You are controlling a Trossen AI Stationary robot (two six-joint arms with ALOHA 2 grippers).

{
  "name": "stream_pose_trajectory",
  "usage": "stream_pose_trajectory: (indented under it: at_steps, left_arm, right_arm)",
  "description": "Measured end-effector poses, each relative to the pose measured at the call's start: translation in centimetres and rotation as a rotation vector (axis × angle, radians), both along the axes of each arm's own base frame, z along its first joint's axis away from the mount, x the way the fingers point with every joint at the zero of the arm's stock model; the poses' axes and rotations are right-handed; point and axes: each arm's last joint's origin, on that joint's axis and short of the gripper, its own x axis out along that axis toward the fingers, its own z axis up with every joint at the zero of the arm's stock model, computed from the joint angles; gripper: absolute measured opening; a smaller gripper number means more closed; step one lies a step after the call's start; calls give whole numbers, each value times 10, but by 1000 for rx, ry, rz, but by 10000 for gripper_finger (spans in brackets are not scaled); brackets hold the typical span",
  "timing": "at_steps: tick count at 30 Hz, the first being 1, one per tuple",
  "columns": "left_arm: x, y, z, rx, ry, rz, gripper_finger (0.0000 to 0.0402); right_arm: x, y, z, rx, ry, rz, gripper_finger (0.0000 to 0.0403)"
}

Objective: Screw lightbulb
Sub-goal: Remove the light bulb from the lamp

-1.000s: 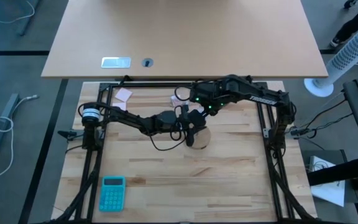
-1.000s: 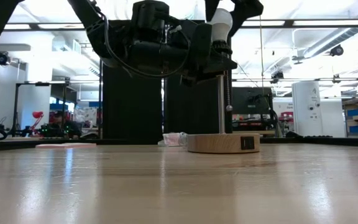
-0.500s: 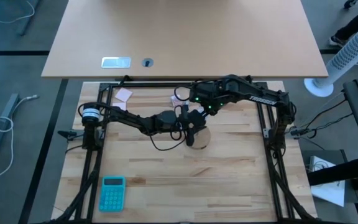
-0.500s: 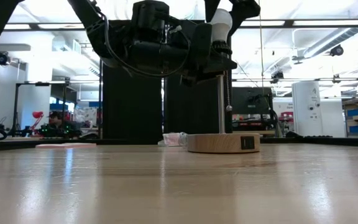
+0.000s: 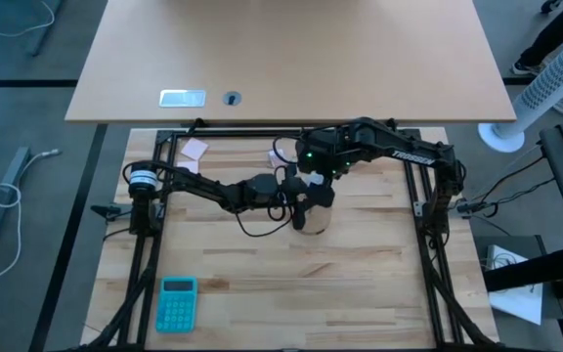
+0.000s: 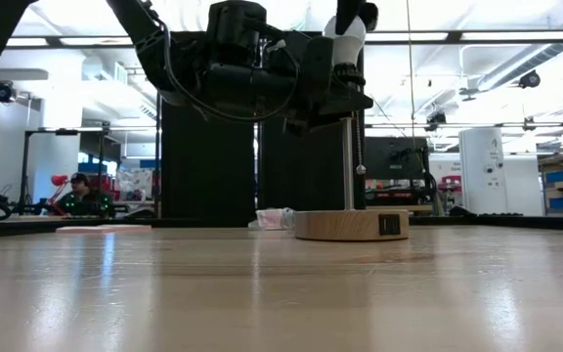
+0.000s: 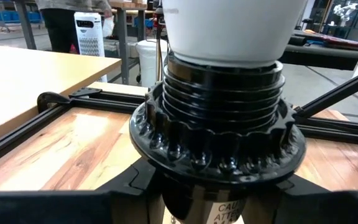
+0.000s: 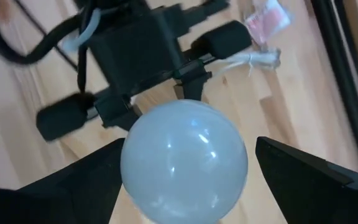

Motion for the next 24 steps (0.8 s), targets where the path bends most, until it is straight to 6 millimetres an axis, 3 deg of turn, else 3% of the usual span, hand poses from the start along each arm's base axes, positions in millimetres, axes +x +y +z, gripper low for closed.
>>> stream_pose_trajectory:
  at_steps: [8,12,17,24]
  left_arm:
    - [0,0,0,0,0,0,140]
    - [0,0,0,0,0,0,140]
    - [0,0,0,0,0,0,140]
    - [0,0,0,0,0,2,139]
  right_arm:
    - [0,1,0,-177,54,484,348]
    - [0,1,0,-205,63,560,348]
    - [0,1,0,-151,46,416,348]
    - [-2,1,3,95,-33,-249,348]
